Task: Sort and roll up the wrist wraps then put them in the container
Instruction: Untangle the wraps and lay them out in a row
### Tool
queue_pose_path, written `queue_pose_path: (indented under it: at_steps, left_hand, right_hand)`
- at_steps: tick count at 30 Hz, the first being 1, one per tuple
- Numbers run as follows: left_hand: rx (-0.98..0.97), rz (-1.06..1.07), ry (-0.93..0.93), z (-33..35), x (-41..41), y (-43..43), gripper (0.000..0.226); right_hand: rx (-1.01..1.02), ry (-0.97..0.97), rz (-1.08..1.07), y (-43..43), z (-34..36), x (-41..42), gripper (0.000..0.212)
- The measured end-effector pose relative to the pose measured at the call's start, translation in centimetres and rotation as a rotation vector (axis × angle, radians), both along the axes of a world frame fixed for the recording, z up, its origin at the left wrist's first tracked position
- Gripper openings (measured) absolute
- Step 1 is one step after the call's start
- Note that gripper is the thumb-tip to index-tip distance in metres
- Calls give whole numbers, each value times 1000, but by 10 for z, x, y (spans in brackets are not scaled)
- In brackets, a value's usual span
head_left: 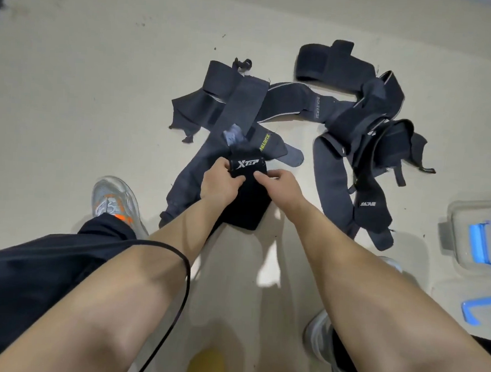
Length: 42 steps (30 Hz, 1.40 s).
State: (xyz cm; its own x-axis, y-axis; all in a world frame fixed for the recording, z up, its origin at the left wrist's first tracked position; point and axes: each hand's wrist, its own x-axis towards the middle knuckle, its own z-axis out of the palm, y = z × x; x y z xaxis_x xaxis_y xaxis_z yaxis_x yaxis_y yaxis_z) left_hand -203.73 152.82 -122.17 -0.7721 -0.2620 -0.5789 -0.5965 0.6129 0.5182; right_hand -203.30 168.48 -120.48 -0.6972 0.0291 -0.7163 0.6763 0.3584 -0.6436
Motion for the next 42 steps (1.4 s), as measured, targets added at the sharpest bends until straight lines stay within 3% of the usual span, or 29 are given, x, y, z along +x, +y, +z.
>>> queue_pose_path:
  at_steps: [3,6,9,15,21,25,28,30,32,34,38,42]
  left_hand:
    - [90,-32,59,23,9,0,26]
    - [519,172,29,58,11,-5,9]
    - [858,317,-61,89,15,-8,17]
    - [1074,431,-176,104,28,-13,46]
    - [1043,394,11,106,24,-7,48]
    - [1040,372,44,109,13,-6,35]
    - [958,353,67,108,7,-7,20]
    - [918,245,55,108,6,-8,37]
    - [904,137,31,109,7,-5,53]
    - [873,77,34,110,11,-1,59]
    - [839,-16,44,111,19,3,39]
    - [862,-54,-1,115,24,2,34]
  right_hand:
    - [-91,80,-16,3,20,4,28]
    - [-211,196,-43,8,48,8,17]
    - [-333,233,-53,10,77,13,19]
    - [-526,181,6,12,112,40,23]
    - [-415,-23,54,19,96,57,21]
    - [-384,-75,108,22,94,57,27]
    - [-404,-58,-87,23,95,46,33]
    - [-414,-39,-244,27,97,35,29]
    - [-390,-59,-250,28,100,26,20]
    - [-375,-73,-221,25,102,18,26]
    - [-392,-77,-372,21,97,6,33]
    - [-375,-91,-568,26,95,-1,10]
